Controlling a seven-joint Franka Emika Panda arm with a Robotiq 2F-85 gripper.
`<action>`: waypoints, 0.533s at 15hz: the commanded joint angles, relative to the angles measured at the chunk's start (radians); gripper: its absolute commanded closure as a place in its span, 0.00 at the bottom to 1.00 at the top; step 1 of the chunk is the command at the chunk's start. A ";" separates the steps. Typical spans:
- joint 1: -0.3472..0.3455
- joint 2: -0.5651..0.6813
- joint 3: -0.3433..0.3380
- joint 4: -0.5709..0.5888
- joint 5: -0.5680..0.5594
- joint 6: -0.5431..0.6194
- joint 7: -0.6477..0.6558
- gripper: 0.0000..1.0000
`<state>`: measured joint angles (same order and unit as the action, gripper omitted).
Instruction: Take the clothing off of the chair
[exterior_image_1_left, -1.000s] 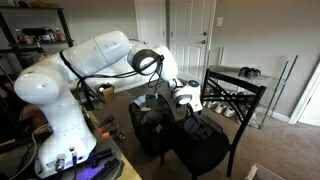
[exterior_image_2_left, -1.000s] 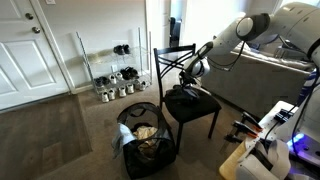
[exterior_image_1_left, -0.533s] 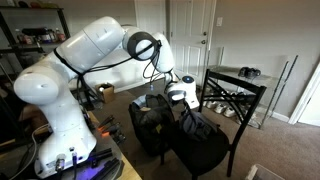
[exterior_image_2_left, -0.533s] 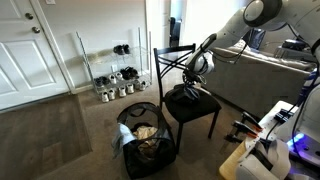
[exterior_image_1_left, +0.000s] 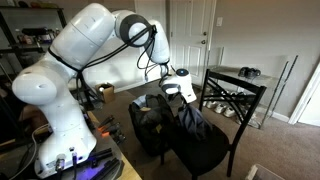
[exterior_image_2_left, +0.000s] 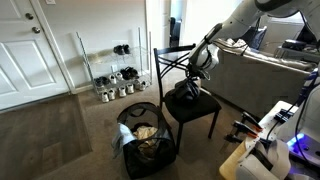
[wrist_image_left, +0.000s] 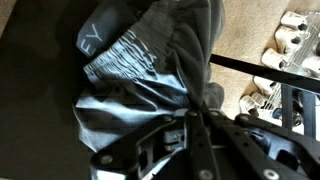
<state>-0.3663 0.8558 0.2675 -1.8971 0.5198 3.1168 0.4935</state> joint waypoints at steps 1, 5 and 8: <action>-0.054 -0.096 0.057 -0.118 0.047 0.043 -0.067 1.00; -0.093 -0.128 0.092 -0.173 0.013 0.073 -0.037 1.00; -0.042 -0.078 0.045 -0.102 0.035 0.037 -0.035 0.99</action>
<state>-0.4196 0.7804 0.3195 -2.0035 0.5231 3.1587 0.4830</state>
